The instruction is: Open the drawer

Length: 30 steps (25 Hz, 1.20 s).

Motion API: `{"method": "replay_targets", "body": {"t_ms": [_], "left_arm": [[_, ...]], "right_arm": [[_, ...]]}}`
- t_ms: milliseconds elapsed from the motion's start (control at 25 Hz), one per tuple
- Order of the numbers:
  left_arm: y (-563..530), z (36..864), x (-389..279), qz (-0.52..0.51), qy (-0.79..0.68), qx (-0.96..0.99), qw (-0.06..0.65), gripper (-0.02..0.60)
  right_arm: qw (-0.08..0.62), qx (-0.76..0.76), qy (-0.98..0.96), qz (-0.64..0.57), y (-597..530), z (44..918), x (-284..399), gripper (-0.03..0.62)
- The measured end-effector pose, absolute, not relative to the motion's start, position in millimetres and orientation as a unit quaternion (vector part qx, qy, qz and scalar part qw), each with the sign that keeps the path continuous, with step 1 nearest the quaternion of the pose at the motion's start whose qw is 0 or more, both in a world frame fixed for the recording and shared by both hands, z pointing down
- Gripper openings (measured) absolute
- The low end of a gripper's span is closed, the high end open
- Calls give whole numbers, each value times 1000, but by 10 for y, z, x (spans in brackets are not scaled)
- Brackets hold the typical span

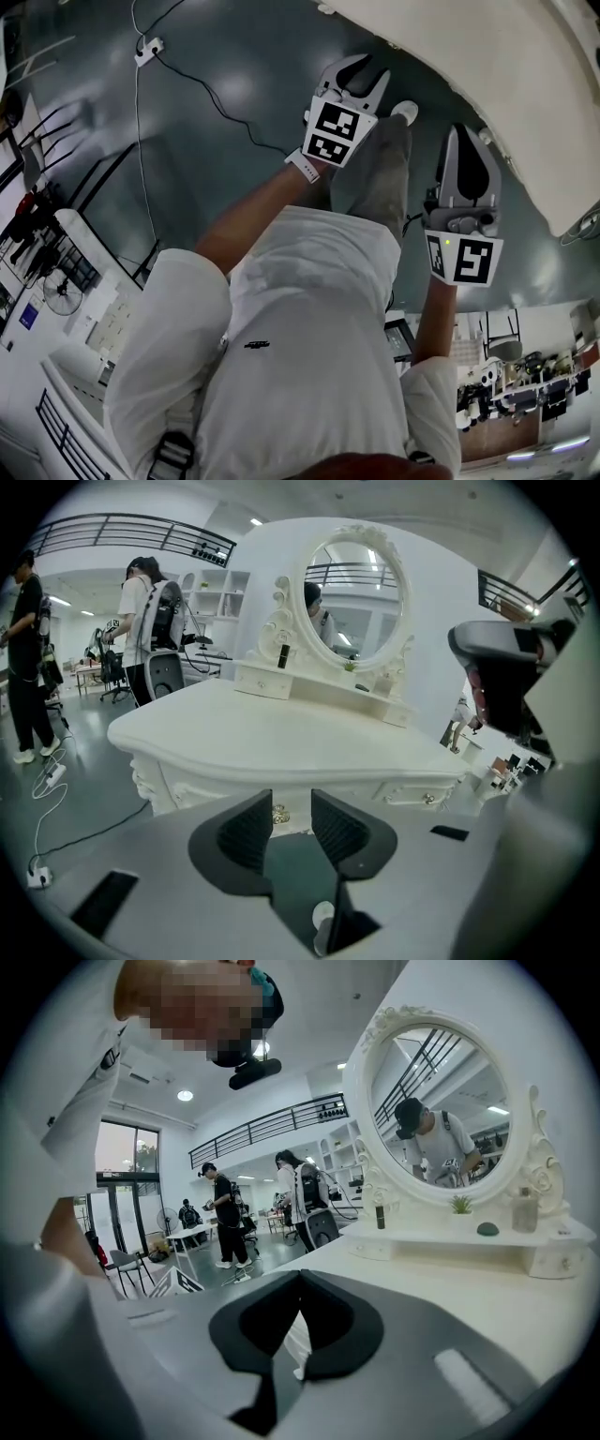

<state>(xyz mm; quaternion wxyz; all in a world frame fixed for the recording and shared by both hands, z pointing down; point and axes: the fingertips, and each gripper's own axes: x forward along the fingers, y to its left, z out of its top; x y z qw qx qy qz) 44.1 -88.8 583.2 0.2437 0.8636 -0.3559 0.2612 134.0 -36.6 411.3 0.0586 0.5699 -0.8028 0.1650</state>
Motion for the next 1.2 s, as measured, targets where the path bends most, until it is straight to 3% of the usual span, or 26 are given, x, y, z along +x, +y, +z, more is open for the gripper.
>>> {"method": "replay_targets", "body": {"t_ms": [1200], "left_arm": [[-965, 6731, 664, 345, -323, 852, 223, 150]], "right_arm": [[57, 571, -798, 185, -353, 4286, 1425, 11]]}}
